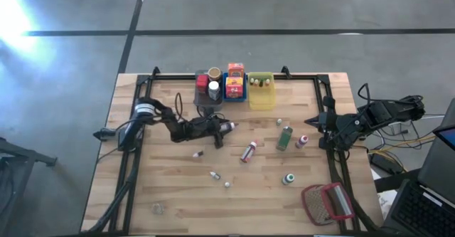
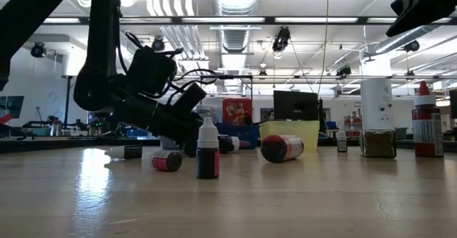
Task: Pick & Place Kitchen Items
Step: Move the large violet food coloring bottle to the center of the table
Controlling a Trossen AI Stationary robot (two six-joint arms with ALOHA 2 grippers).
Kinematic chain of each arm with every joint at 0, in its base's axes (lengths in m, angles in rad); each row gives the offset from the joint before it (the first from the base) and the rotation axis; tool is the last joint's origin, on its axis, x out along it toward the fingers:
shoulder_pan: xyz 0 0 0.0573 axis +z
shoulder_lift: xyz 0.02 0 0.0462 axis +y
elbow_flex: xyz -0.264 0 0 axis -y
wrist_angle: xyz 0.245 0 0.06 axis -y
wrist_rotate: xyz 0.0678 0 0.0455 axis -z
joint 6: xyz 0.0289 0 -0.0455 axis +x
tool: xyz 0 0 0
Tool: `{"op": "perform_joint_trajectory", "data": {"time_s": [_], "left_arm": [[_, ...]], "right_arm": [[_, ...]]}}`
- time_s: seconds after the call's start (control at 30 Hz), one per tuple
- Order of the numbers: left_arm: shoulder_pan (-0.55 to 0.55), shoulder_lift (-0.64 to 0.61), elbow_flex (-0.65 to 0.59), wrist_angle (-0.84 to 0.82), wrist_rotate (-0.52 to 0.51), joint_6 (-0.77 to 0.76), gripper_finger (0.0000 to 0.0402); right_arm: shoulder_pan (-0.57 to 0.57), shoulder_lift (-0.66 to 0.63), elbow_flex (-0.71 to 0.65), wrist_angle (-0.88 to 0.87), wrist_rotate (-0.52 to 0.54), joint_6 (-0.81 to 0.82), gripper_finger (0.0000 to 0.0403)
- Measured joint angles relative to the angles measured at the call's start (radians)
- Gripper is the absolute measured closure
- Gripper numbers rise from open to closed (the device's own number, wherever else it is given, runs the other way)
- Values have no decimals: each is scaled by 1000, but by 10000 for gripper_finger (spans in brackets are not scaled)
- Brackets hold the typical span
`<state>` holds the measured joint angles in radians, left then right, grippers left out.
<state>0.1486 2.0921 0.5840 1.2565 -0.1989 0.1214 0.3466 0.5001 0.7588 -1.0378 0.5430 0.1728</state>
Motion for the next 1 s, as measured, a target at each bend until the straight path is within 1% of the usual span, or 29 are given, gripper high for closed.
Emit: {"op": "perform_joint_trajectory", "data": {"time_s": [0.3,0.37,0.6,0.67,0.9,1.0], "left_arm": [[-10,-6,47,-101,1,-7,179],[-15,-19,57,-146,0,-5,179],[-24,-122,116,-460,-5,-9,179],[-27,-148,132,-525,-5,-10,179],[-32,-202,221,-783,-3,-5,179],[-33,-223,275,-926,-1,5,179]], "right_arm": [[0,0,0,0,0,0,394],[0,0,0,0,0,0,394],[0,0,0,0,0,0,394],[0,0,0,0,0,0,394],[0,0,0,0,0,0,394],[0,0,0,0,0,0,394]]}}
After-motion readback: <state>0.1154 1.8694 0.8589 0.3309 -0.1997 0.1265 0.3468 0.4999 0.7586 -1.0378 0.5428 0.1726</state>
